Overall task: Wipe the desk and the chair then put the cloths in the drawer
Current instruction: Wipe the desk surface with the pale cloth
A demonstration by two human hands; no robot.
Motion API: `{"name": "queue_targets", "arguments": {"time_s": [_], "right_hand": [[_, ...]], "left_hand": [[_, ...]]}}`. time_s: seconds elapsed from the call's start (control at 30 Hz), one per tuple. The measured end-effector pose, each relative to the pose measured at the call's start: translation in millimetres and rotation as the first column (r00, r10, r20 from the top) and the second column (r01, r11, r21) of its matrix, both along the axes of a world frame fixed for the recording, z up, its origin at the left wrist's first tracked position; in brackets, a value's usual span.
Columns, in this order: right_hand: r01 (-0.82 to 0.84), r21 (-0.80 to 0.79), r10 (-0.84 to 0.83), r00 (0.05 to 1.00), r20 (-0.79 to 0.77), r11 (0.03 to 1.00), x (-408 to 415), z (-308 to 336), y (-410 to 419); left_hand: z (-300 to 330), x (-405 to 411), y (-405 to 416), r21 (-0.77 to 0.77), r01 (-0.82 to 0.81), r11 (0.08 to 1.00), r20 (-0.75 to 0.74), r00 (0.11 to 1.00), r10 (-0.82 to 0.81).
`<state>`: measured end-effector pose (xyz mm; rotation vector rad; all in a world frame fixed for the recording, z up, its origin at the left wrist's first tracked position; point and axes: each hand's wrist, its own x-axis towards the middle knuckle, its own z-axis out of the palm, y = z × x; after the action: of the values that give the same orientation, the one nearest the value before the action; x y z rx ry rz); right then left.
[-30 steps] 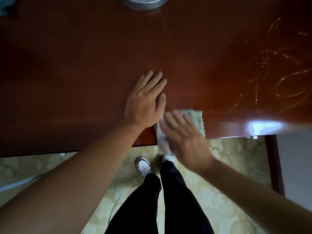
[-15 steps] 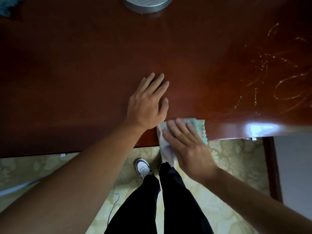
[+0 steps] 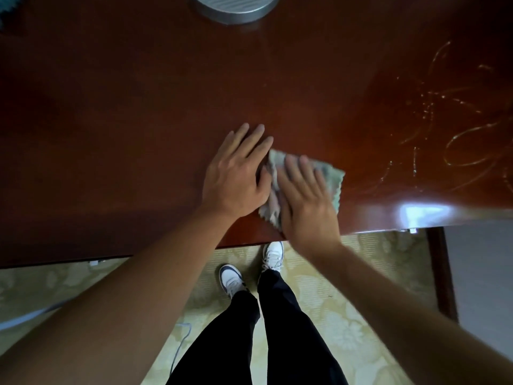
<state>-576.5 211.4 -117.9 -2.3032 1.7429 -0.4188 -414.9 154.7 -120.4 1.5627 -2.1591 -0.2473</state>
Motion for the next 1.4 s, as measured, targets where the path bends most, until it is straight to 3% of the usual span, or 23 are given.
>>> {"name": "queue_targets", "arguments": {"time_s": [0.17, 0.33, 0.43, 0.63, 0.83, 1.0, 1.1, 1.27, 1.4], "right_hand": [[-0.092, 0.005, 0.092, 0.994, -0.057, 0.996, -26.6, -0.1, -2.3], [0.246, 0.009, -0.246, 0.969, -0.028, 0.969, -98.7, 2.6, -88.6], [0.326, -0.007, -0.326, 0.945, -0.034, 0.945, -102.0, 3.5, -101.5], [-0.023, 0.046, 0.023, 1.000, -0.010, 0.999, -81.1, 10.4, -10.8], [0.206, 0.083, -0.211, 0.976, 0.058, 0.975, -182.5, 37.9, -104.8], [0.139, 0.118, -0.135, 0.990, -0.038, 0.983, -227.6, 14.0, -158.9], [0.101, 0.060, -0.100, 0.995, -0.021, 0.993, -213.1, 1.1, -117.7], [-0.176, 0.040, 0.179, 0.978, -0.105, 0.984, -217.4, 2.1, -50.9], [-0.017, 0.030, 0.021, 0.989, -0.149, 0.999, -251.9, 8.5, -137.0]], "left_hand": [[1.3, -0.1, 0.0, 0.017, 0.004, 1.000, 0.027, 1.000, -0.005], [3.1, -2.2, 0.0, 0.059, 0.017, 0.998, 0.060, 0.998, -0.020], [2.5, -6.1, 2.2, 0.062, -0.015, 0.998, 0.108, 0.994, 0.008], [8.2, -66.7, -5.0, -0.054, -0.016, 0.998, 0.093, 0.995, 0.021], [13.4, -136.8, -30.7, 0.029, -0.013, 0.999, 0.131, 0.991, 0.009], [3.3, -160.4, -37.8, 0.097, -0.051, 0.994, 0.184, 0.982, 0.032], [1.3, -161.6, -37.6, 0.085, -0.057, 0.995, 0.182, 0.982, 0.041], [1.3, -162.6, -36.8, 0.054, -0.071, 0.996, 0.180, 0.982, 0.061], [2.2, -163.2, -37.2, 0.068, -0.076, 0.995, 0.185, 0.981, 0.062]]}}
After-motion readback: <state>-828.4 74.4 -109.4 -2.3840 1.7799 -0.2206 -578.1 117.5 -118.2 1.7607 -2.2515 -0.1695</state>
